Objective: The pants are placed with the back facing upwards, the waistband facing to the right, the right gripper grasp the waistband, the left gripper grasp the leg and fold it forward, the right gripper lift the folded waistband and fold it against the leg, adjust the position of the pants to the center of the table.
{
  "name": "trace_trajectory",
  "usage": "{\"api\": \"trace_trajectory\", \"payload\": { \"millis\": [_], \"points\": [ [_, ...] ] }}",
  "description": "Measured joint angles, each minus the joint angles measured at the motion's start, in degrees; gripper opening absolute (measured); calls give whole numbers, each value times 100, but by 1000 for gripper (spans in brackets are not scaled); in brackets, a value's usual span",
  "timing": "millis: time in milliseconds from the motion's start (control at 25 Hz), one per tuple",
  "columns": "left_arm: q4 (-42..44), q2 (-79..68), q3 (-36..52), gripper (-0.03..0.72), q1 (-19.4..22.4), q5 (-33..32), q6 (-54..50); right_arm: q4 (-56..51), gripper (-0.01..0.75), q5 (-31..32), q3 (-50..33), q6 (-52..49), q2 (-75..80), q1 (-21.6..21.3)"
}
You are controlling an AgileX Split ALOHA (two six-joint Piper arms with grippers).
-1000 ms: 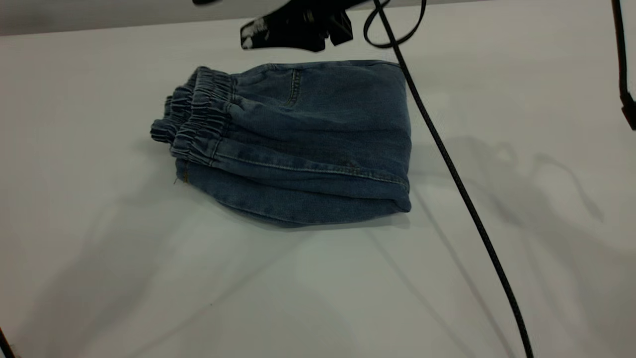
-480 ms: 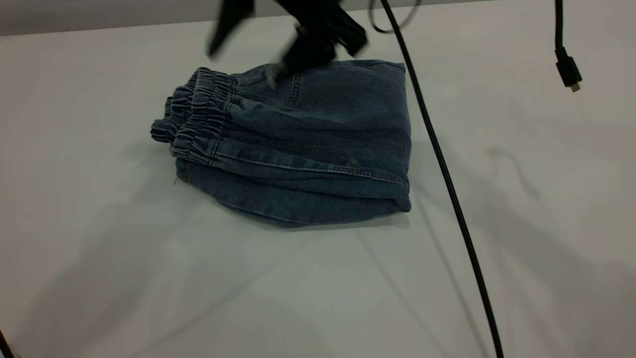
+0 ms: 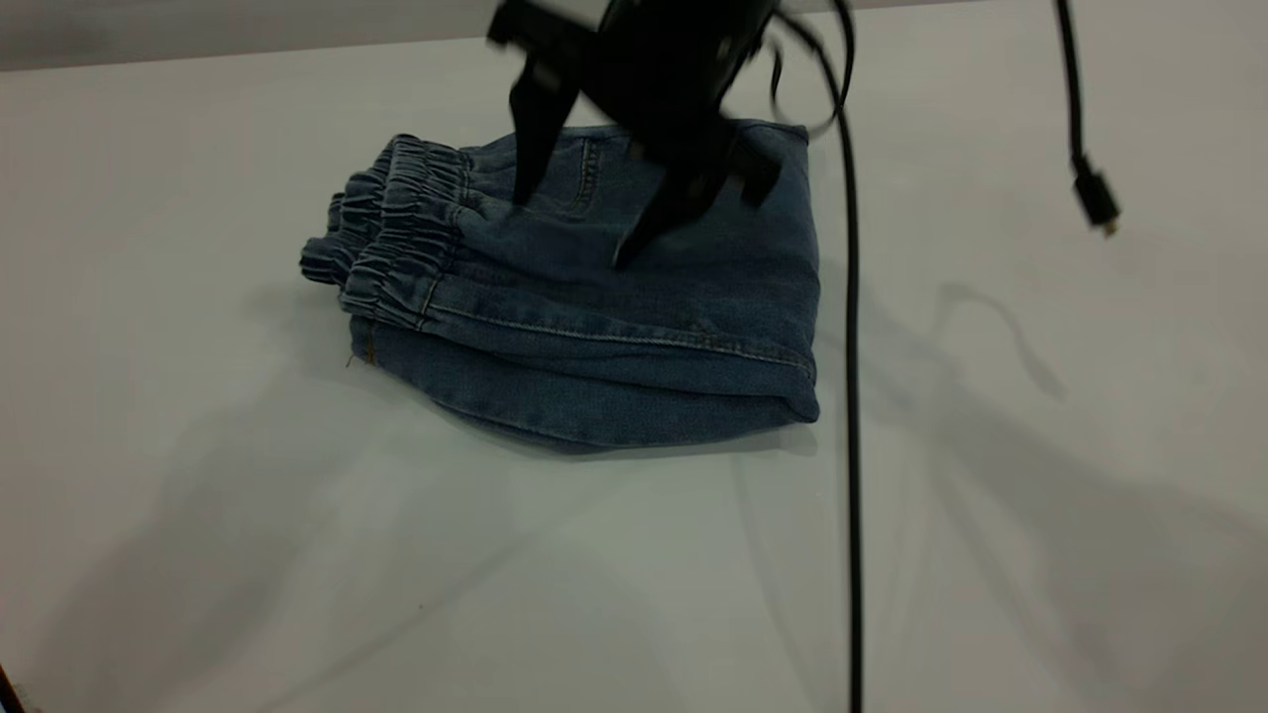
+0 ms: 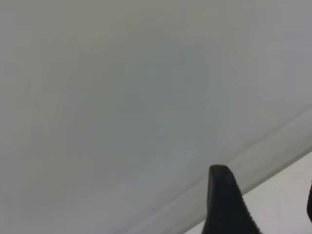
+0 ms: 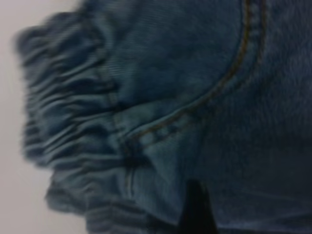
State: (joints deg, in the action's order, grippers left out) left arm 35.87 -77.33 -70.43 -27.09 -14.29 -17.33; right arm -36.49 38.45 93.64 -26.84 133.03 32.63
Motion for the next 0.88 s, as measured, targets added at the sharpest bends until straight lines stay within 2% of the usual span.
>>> {"api": "trace_trajectory", "payload": {
  "millis": [120, 280, 440, 600, 880],
  "points": [
    [-4, 9, 0, 372, 0, -5, -13, -638, 456, -300, 0, -14, 195, 109],
    [-4, 60, 0, 372, 0, -5, -13, -2059, 456, -645, 0, -14, 315, 231],
    [-4, 125, 0, 372, 0, -70, -13, -2911, 456, -461, 0, -14, 492, 281],
    [-4, 215, 0, 372, 0, -224, -13, -3064, 456, -408, 0, -142, 593, 301],
    [-4, 339, 0, 372, 0, -294, -13, -2520, 456, -298, 0, -157, 588, 306]
  ]
}}
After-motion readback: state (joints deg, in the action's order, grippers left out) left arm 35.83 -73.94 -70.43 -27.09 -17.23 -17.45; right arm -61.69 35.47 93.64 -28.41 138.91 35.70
